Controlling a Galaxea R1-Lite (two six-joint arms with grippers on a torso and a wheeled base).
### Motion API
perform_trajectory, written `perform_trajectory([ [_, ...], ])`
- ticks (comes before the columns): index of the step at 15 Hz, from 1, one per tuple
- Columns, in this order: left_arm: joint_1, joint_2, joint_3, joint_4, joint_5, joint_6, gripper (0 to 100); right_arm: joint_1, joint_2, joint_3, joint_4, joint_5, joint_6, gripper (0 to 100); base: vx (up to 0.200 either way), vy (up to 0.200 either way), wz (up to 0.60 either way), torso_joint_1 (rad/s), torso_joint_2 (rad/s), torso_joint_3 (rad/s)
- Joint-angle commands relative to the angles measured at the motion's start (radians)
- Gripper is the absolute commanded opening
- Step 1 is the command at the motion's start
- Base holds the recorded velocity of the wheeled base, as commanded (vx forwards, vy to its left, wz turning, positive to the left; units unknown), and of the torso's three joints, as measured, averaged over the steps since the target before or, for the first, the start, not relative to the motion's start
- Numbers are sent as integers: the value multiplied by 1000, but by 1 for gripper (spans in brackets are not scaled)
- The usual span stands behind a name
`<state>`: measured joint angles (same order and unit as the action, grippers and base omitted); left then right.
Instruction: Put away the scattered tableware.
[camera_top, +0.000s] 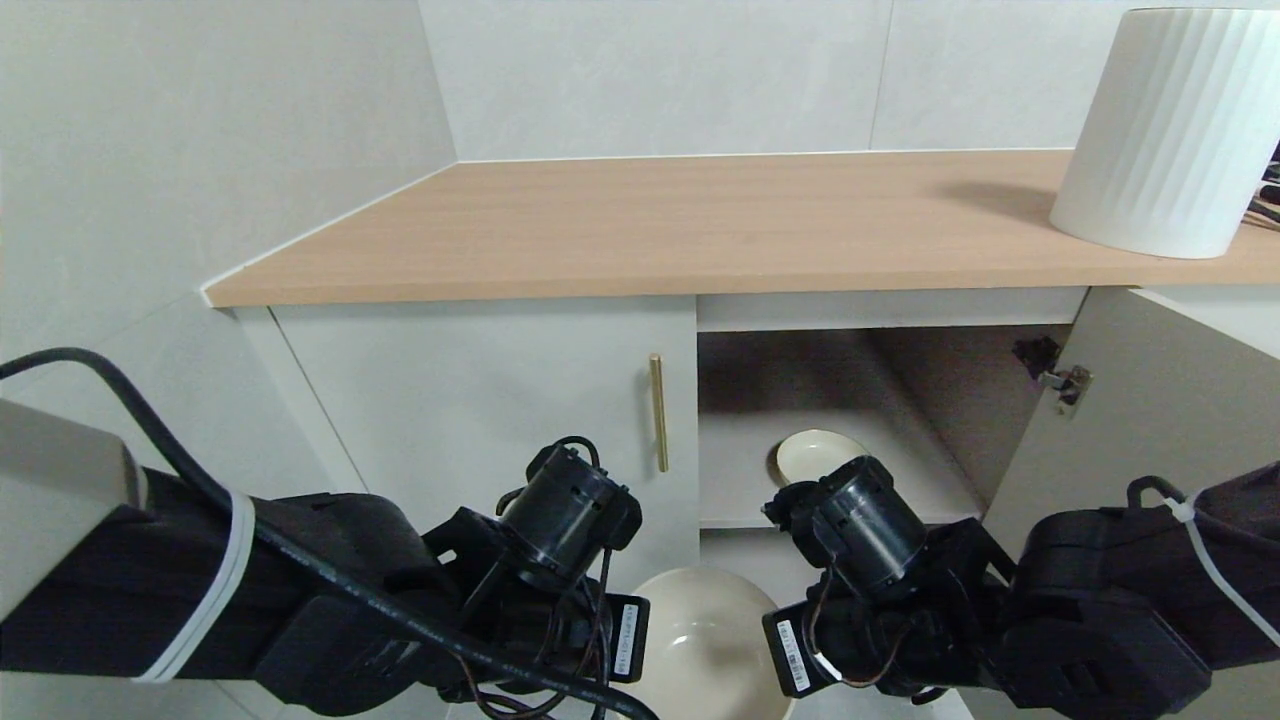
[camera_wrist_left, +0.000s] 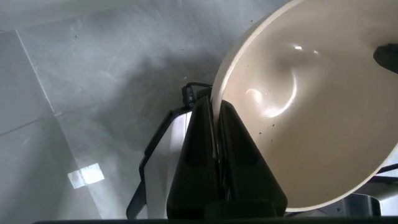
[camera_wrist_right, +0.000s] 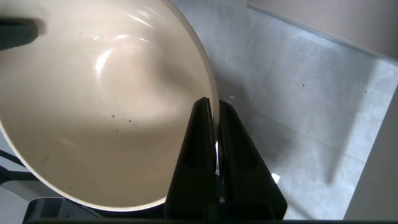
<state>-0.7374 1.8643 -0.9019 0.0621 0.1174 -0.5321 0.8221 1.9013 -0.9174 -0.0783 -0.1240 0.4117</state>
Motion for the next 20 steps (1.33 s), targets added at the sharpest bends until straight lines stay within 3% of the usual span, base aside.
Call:
perform_trajectory([
  [1, 0, 0, 0, 2, 2, 0, 0, 0, 5, 0, 3, -2, -1, 0, 0, 0, 0, 0, 0, 0],
  [2, 1, 0, 0, 2, 4, 0, 0, 0, 4, 0, 2, -2, -1, 0, 0, 0, 0, 0, 0, 0],
  [3, 0, 0, 0, 2, 4, 0, 100, 0, 5, 0, 3, -2, -1, 0, 0, 0, 0, 0, 0, 0],
  [13, 3, -8, -3, -1, 4, -3, 100, 0, 21, 22, 8, -5, -10, 0, 0, 0, 0, 0, 0, 0],
  [15, 4, -27, -8, -4, 2, -29, 100, -8, 45, 25, 9, -23, -16, 0, 0, 0, 0, 0, 0, 0],
  [20, 13, -57, -17, -4, 1, -39, 100, -80, 133, 23, 3, -98, -27, 0, 0, 0, 0, 0, 0, 0],
])
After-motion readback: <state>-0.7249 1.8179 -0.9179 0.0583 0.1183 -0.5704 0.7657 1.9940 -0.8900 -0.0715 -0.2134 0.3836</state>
